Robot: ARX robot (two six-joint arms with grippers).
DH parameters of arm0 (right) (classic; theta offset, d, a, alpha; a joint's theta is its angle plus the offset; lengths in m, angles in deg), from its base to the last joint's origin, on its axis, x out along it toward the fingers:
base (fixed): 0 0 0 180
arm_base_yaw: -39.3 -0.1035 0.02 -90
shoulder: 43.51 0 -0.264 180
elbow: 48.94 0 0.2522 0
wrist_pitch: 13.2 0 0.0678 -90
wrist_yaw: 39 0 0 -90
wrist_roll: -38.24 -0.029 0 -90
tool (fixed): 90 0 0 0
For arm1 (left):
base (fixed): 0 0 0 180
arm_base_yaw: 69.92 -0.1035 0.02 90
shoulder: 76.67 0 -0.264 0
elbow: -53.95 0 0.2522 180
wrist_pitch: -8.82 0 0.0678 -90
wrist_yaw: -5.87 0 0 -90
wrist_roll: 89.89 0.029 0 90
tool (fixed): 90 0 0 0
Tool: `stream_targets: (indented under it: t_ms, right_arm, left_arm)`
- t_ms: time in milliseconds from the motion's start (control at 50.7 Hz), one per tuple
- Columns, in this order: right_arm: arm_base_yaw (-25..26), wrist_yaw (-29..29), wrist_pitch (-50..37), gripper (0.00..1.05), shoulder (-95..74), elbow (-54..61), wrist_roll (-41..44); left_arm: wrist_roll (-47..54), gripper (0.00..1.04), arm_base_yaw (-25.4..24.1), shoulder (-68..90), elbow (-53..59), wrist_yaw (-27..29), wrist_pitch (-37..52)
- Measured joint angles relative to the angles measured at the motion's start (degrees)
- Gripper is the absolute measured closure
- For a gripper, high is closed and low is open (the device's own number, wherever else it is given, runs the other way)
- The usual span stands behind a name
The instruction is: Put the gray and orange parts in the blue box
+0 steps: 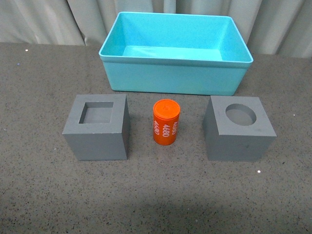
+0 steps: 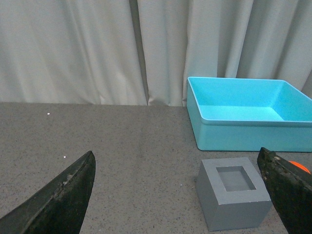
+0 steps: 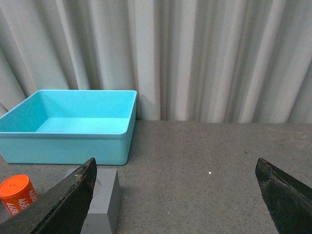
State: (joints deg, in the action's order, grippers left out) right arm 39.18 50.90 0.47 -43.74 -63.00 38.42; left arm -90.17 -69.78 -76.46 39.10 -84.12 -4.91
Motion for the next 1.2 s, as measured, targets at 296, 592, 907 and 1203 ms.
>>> stream_targets:
  t_ms: [296, 592, 907, 1203]
  right_arm:
    - [0.00, 0.00, 0.00, 0.10, 0.00, 0.00, 0.00]
    - [0.00, 0.00, 0.00, 0.10, 0.00, 0.00, 0.00]
    - [0.00, 0.00, 0.00, 0.10, 0.00, 0.00, 0.00]
    - [0.52, 1.40, 1.90, 0.10, -3.58, -1.18, 5.99]
  left_arm:
    - [0.00, 0.07, 0.00, 0.00, 0.00, 0.00, 0.00]
    - [0.02, 0.07, 0.00, 0.00, 0.00, 0.00, 0.00]
    - [0.02, 0.07, 0.00, 0.00, 0.00, 0.00, 0.00]
    - [0.00, 0.07, 0.00, 0.00, 0.00, 0.02, 0.00]
